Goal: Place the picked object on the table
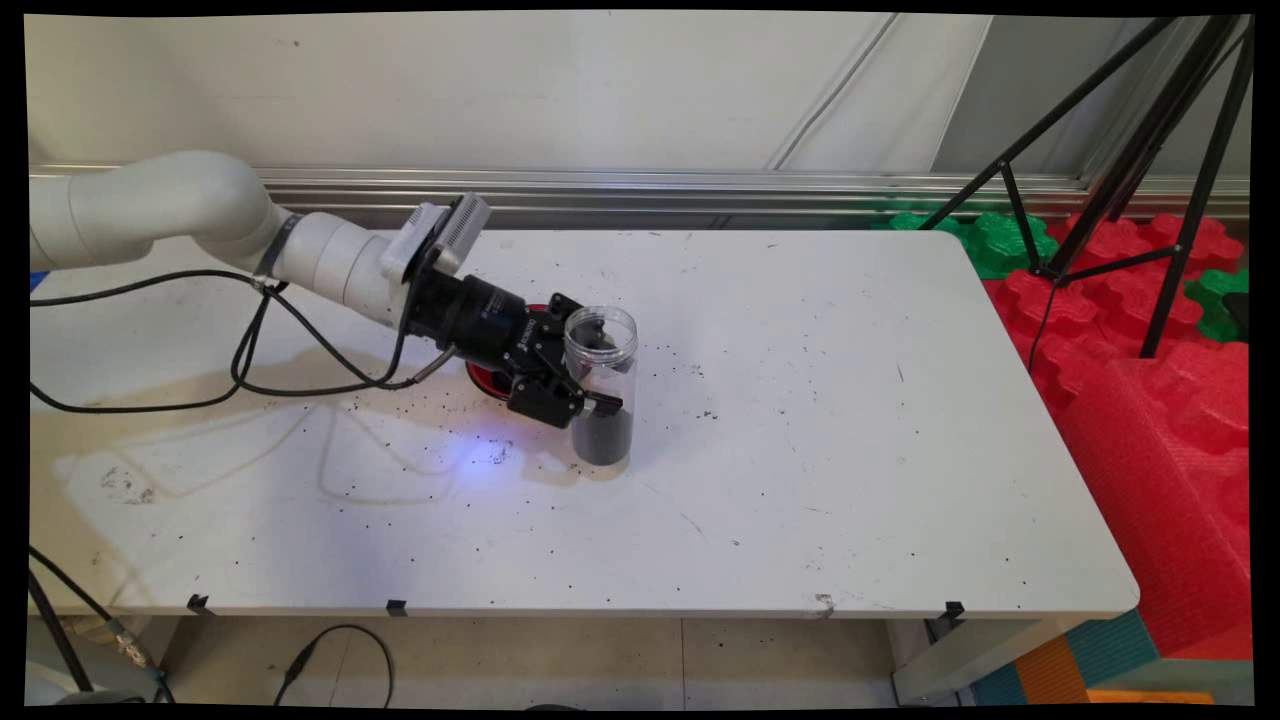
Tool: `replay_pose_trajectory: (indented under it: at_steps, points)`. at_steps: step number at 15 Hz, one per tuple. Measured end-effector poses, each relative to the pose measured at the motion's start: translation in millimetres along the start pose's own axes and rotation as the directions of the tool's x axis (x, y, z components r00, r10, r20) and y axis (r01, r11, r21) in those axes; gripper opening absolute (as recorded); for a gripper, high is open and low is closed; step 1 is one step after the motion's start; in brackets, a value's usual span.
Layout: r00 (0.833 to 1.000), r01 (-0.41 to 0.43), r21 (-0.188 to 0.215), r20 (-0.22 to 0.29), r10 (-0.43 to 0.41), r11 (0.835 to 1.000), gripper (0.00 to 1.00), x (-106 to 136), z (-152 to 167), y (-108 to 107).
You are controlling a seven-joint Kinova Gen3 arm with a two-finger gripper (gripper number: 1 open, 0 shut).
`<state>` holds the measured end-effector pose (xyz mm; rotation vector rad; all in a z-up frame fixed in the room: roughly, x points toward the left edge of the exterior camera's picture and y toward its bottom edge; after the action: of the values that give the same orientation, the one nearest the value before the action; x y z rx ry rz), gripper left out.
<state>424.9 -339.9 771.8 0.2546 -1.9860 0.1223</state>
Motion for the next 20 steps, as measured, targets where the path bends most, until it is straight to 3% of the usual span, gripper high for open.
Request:
replay_pose_trajectory:
  at_steps: [20]
  points:
    - [0.998,-0.035,-0.019,0.045,0.036,0.999,0.0,-23,6,6]
